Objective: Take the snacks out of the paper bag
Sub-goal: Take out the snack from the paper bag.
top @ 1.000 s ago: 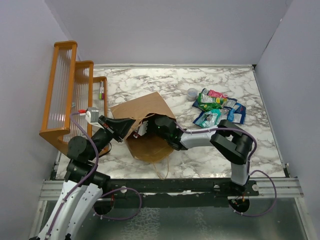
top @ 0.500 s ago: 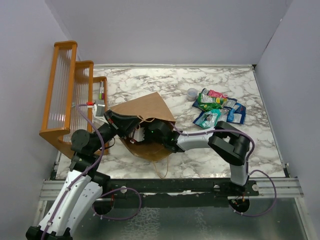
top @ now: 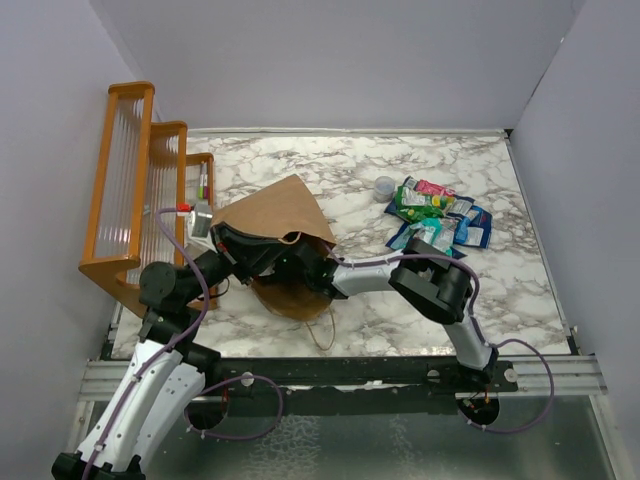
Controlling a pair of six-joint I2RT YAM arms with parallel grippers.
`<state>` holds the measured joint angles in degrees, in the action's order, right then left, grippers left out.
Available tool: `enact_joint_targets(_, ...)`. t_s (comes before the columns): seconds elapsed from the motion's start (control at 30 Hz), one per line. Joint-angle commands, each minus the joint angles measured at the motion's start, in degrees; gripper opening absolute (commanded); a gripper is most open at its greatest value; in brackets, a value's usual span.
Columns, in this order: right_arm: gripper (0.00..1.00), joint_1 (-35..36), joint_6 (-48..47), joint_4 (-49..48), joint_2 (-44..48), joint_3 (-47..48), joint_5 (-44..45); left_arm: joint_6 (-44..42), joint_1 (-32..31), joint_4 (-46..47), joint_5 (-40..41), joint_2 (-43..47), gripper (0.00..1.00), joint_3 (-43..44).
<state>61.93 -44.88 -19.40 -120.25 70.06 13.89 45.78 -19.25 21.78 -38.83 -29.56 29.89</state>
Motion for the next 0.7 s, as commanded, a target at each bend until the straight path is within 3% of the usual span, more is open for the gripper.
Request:
enact_joint_targets(0.0, 0.71, 0.0, -0.2, 1.8, -4.6, 4.7, 2.9, 0.8, -0.1, 1.8, -2.4, 1.5, 0.0, 1.7)
enact_joint_targets(0.37, 0.69, -1.1, -5.4, -11.9, -12.8, 11.7, 4.6, 1.2, 0.0, 0.3, -2.0, 2.8, 0.0, 1.5)
enact_joint_targets(0.67, 0.6, -3.9, -8.6, -13.2, -17.3, 18.5, 4.4, -0.1, -0.1, -3.0, -1.2, 3.9, 0.0, 2.6)
